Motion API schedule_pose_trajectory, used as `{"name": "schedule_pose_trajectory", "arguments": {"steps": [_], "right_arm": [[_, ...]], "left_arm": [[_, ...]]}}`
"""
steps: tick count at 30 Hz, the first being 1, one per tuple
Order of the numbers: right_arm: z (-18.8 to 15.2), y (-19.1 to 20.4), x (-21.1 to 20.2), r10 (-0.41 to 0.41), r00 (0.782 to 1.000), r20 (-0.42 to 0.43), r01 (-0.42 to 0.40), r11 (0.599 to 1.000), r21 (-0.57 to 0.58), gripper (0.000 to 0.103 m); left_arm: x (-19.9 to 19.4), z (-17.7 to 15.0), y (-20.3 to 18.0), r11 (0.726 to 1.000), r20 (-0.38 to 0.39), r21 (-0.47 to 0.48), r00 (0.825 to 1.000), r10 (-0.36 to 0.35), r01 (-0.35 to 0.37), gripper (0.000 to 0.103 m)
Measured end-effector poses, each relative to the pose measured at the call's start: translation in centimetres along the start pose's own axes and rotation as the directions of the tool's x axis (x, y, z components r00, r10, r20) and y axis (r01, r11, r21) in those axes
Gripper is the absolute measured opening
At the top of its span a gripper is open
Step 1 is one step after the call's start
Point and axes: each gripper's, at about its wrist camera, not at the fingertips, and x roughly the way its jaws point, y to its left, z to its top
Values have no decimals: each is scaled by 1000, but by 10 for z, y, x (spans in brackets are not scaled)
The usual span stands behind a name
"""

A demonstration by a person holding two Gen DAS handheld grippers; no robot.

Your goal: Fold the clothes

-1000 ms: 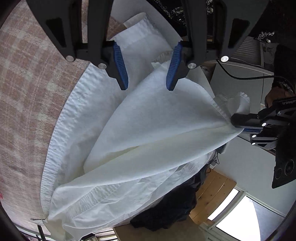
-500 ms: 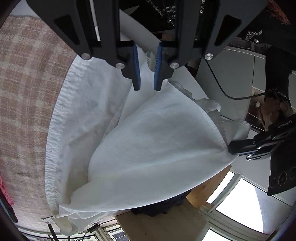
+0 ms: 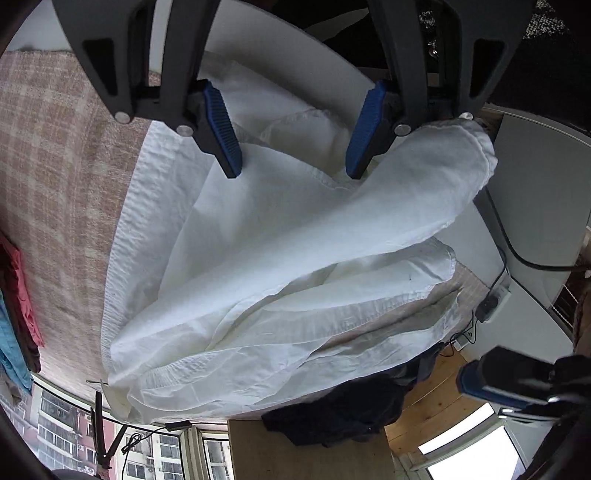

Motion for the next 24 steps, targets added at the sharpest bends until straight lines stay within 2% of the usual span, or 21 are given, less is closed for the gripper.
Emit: {"name": "schedule_pose_trajectory", "arguments": {"steps": [1, 2, 4, 7, 10, 12, 13, 14, 15, 16, 20, 24], "right_arm": [[0, -6, -1, 9, 1000, 4, -9, 999, 31, 58], [3, -7, -3, 10, 1000, 11, -10, 998, 58, 58], [5, -15, -7, 6, 1000, 21, -8, 995, 97, 58], [11, -17, -8, 1, 1000, 17, -3, 993, 115, 58], [14, -21, -10, -7, 1000, 13, 5, 992, 124, 57], [15, -28, -10, -19, 1000, 4, 18, 991, 133, 57], [14, -33, -10, -1, 1000, 3, 1, 990, 141, 57], [12, -37, -12, 1, 1000, 2, -1, 989, 147, 57], [11, -41, -13, 4, 1000, 0, -4, 988, 152, 57], [9, -44, -15, 6, 1000, -1, -6, 988, 157, 57], [2, -41, -13, 26, 1000, -11, -24, 993, 119, 57], [7, -18, 3, 26, 1000, 2, -26, 999, 26, 57]], "left_arm": [[11, -4, -7, 1000, -12, 11, 1000, -22, 22, 35], [21, -7, -16, 999, -24, 31, 999, -31, 32, 38], [39, -14, -34, 995, -48, 88, 998, -33, 37, 38], [54, -17, -56, 987, -60, 162, 998, 7, 3, 42], [59, -10, -62, 987, -37, 159, 999, -11, 16, 49], [63, -6, -63, 985, -15, 173, 1000, 19, -16, 51], [66, -5, -62, 984, -8, 175, 999, 43, -41, 46], [70, -5, -59, 984, -15, 170, 999, 51, -48, 24], [76, -4, -54, 987, -42, 156, 998, 43, -36, 8], [81, -4, -47, 990, -66, 136, 997, 38, -29, 2], [70, -1, -19, 997, -62, 56, 996, 63, -59, 1], [16, 13, 15, 998, 40, -33, 998, 48, -47, 1]]}}
